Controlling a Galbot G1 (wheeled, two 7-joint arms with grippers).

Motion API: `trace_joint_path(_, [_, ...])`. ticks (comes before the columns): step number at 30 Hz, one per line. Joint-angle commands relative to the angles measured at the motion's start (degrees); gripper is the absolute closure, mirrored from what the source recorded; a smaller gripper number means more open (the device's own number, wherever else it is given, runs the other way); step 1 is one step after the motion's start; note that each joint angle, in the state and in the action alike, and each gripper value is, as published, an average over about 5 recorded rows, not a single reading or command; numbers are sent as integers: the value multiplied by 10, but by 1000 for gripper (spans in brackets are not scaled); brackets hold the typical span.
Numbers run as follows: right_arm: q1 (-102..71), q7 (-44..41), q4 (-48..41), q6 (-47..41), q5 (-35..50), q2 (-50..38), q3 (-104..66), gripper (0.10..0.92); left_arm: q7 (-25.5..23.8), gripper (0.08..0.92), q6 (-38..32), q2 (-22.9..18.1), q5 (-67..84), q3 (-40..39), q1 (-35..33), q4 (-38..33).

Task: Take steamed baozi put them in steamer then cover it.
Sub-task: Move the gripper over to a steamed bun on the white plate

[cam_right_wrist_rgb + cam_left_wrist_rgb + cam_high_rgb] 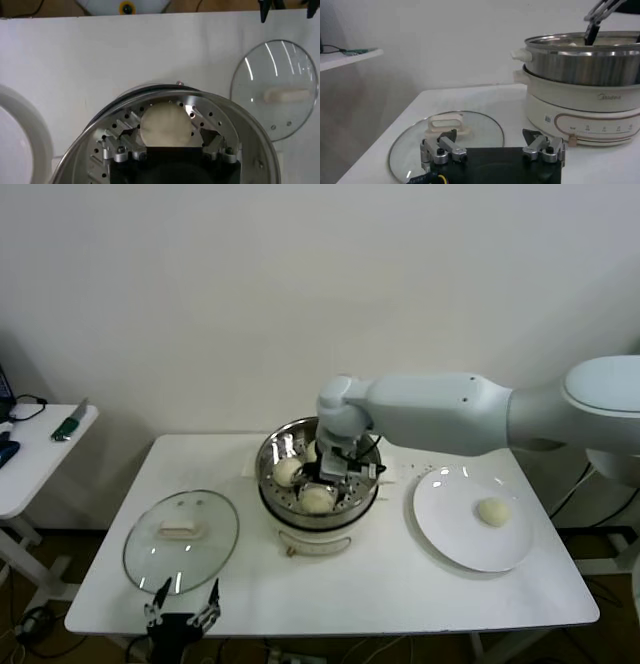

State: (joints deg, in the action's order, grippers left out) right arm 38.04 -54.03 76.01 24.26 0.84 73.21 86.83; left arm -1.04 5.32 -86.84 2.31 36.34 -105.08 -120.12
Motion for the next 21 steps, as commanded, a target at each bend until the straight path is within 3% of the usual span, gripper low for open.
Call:
trace_joint_path(1, [77, -45, -2, 4, 82, -64, 8, 203, 0, 177, 0, 2, 1, -1, 1, -1])
trace_joint_path(7, [170, -81, -29, -30, 215, -145, 87, 203, 0, 177, 0, 4, 0, -5, 6, 4])
trace_joint_path(12, [222, -99, -28, -123, 286, -217, 166, 203, -1, 177, 1, 5, 1, -5, 10, 5])
trace_joint_path(21, [152, -85, -47, -252, 251, -356, 173, 203, -1, 177, 2, 3, 1, -6, 15, 11])
